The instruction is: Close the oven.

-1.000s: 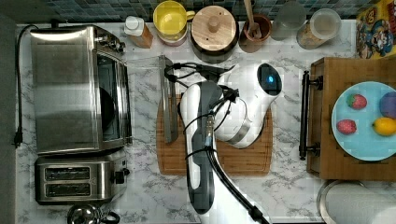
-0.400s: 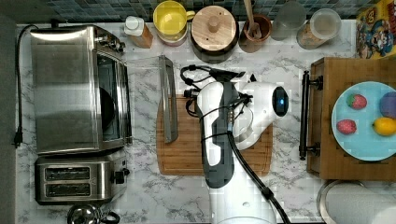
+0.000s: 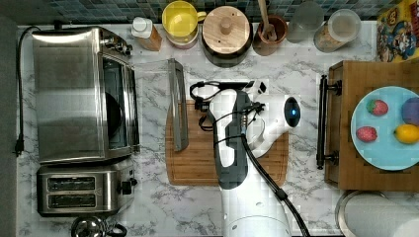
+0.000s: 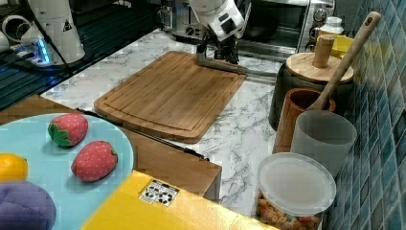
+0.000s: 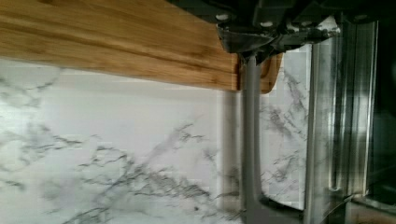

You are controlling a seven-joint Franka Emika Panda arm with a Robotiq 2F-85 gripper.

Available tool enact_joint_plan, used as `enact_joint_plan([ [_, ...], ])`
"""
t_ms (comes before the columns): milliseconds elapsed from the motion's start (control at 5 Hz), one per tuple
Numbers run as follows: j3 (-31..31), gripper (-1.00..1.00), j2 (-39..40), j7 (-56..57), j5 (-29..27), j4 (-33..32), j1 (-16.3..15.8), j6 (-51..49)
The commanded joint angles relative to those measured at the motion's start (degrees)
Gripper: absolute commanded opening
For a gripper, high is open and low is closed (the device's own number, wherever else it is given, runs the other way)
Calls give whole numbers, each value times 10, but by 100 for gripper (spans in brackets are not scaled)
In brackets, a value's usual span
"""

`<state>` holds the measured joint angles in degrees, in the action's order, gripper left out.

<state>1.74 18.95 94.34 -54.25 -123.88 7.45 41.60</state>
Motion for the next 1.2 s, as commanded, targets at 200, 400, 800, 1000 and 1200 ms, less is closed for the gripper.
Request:
enact_joint_plan([
  [200, 40, -100, 15, 55, -49, 27, -23, 14],
  [400, 47, -100, 34, 33, -34, 38, -36, 18],
  [800, 71, -100, 18, 34, -86, 36, -13, 2],
  [1000, 77, -100, 29, 16, -79, 46, -19, 11],
  [1200, 84, -100, 42, -11, -72, 61, -24, -14],
])
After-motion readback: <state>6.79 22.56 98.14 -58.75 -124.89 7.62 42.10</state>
